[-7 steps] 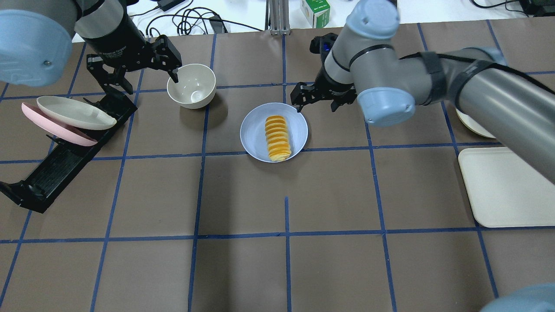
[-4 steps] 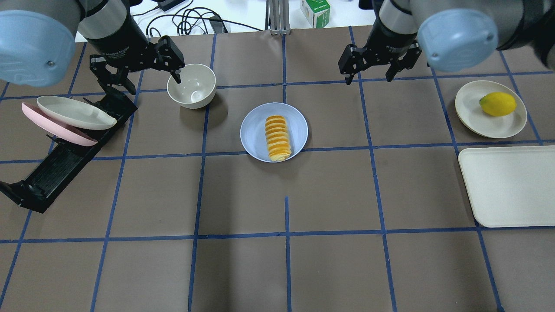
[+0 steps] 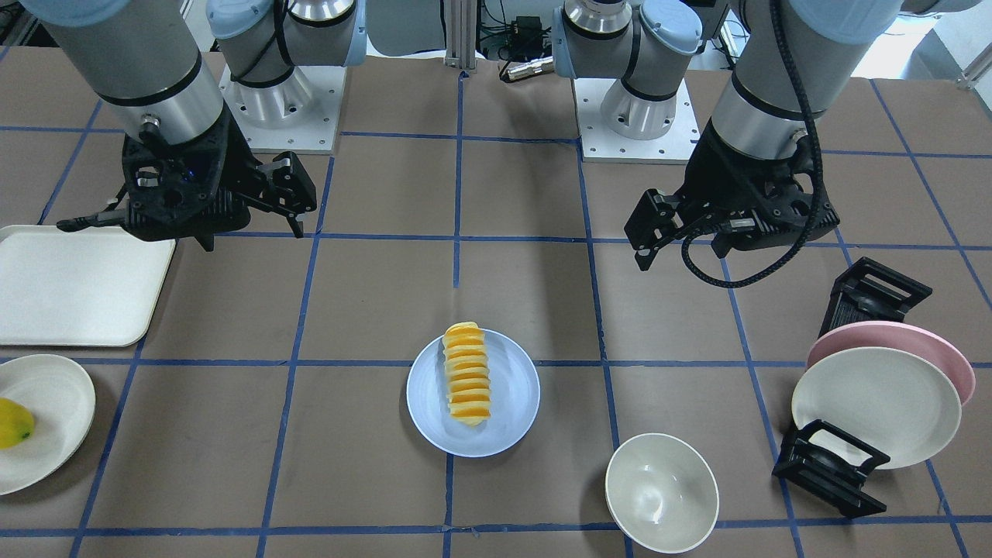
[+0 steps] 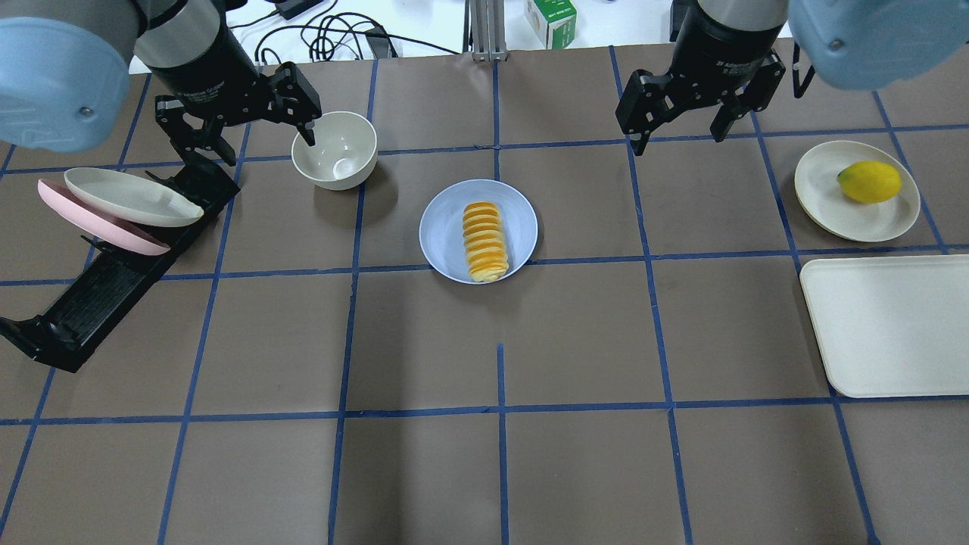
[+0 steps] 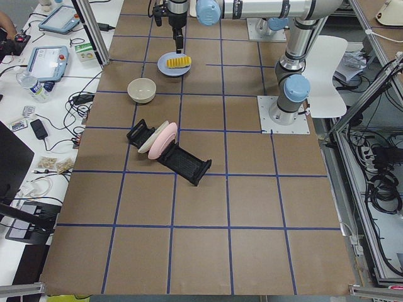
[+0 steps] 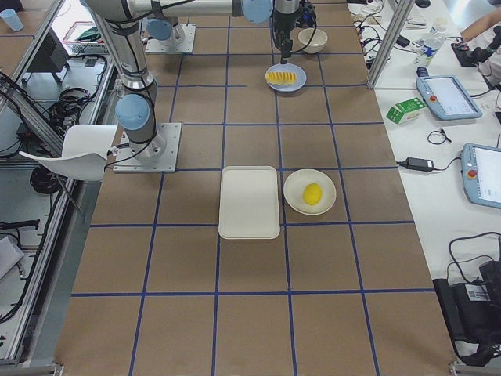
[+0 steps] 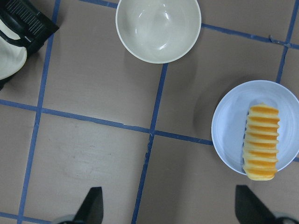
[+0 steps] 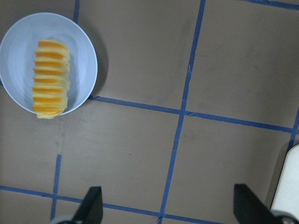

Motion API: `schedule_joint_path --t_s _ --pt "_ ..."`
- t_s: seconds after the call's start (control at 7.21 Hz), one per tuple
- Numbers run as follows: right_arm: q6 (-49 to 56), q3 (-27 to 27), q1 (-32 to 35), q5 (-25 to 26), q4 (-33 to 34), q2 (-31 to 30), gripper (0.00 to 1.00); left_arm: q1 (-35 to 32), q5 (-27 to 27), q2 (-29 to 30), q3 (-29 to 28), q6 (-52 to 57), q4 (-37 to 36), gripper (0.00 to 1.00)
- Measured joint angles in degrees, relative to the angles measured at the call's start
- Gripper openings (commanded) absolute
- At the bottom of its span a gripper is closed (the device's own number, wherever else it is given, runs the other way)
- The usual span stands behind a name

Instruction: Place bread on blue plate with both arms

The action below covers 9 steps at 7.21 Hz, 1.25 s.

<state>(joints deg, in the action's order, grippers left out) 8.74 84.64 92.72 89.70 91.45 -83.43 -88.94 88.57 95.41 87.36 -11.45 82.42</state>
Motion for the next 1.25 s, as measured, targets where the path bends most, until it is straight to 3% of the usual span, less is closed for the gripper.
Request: schedule_joint_path --t_s 0.28,1.25 --pt "1.7 1.8 0.1 3.0 1.6 -0.6 1.0 0.0 0.0 0.1 0.0 0.1 0.1 1.0" --pt "-0.5 3.5 -0.5 0.4 2.4 -0.7 1.0 -0.6 0.2 0.0 0.0 0.0 0.1 1.0"
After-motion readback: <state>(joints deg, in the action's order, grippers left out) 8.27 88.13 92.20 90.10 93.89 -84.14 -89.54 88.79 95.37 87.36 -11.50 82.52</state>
